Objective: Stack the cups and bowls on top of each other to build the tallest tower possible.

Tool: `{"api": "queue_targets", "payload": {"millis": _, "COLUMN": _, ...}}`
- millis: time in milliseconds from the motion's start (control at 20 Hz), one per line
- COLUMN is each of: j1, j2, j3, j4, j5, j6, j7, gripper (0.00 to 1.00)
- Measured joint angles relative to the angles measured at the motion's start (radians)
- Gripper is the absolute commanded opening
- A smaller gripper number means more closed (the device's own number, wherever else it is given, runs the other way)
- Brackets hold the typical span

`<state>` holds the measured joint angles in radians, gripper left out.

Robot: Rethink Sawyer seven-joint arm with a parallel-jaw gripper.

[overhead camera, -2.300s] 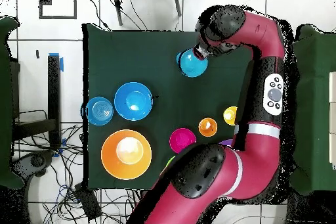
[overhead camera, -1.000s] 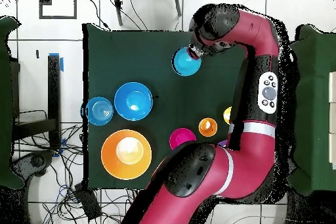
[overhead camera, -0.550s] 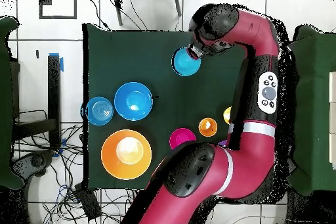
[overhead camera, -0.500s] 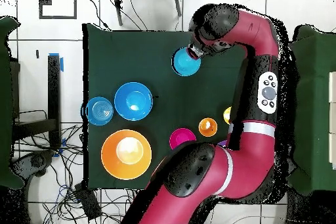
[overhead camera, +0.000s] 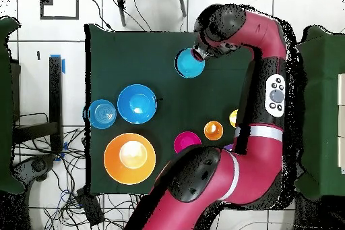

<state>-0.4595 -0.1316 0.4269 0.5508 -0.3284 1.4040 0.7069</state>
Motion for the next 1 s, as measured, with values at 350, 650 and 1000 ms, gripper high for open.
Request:
{"api": "queue_targets", "payload": {"millis": 350, "j1": 0.0, "j2": -0.004, "j3": -0.014, "j4": 0.016, "j5": 0.013, "j6": -0.009, "j7": 0.0, "gripper": 0.0}}
{"api": "queue_targets", "payload": {"millis": 650, "j1": 0.002, "j2": -0.003, "j3": -0.034, "j4": 0.015, "j5": 0.014, "j6": -0.009, "j7": 0.0, "gripper": 0.0}}
{"api": "queue_targets", "payload": {"millis": 1000, "j1": 0.014, "j2": 0.012, "j3": -0.037, "j4": -0.02, "j5": 0.014, "j6": -0.008, "j7": 0.0, "gripper": 0.0}}
